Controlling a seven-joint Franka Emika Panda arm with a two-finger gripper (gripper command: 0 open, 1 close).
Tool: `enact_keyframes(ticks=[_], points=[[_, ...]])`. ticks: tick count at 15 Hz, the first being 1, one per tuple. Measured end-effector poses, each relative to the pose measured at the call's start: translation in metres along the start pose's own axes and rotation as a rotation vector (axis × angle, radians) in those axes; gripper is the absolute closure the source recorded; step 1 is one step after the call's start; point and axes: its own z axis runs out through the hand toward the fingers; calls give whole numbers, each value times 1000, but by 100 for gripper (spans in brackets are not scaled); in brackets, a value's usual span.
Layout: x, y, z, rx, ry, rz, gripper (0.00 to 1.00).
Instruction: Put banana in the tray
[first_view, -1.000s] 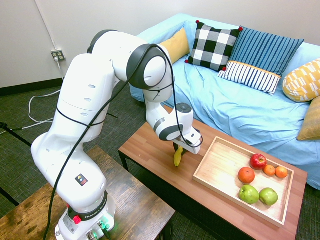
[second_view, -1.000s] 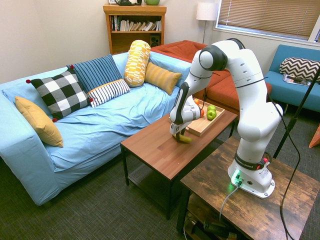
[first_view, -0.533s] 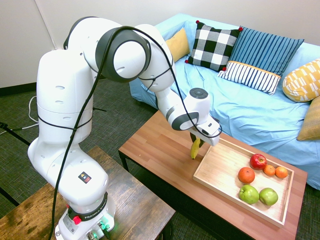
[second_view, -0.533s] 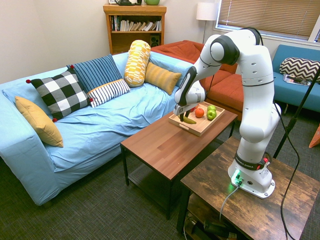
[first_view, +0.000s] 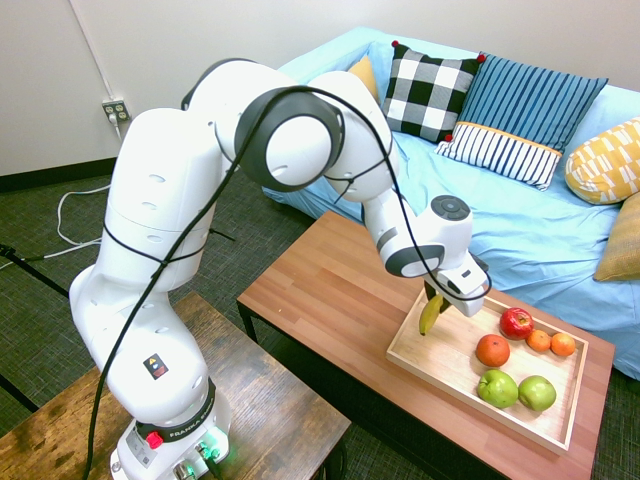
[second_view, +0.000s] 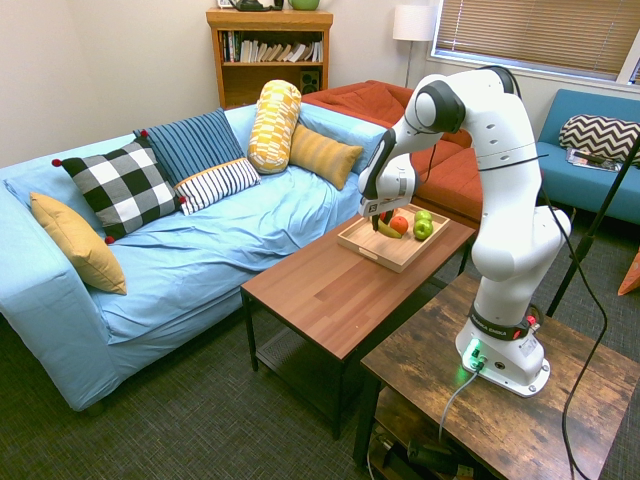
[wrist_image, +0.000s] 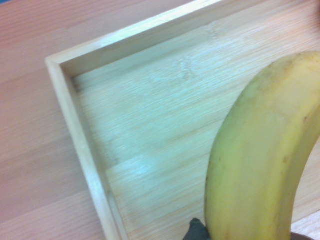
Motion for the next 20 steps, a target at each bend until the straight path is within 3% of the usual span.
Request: enact_keyframes(ticks=[12, 13, 20], points=[[36, 14, 68, -38, -55, 58, 100], [38, 18, 71, -39, -59, 62, 0], [36, 21, 76, -27, -82, 52, 0]])
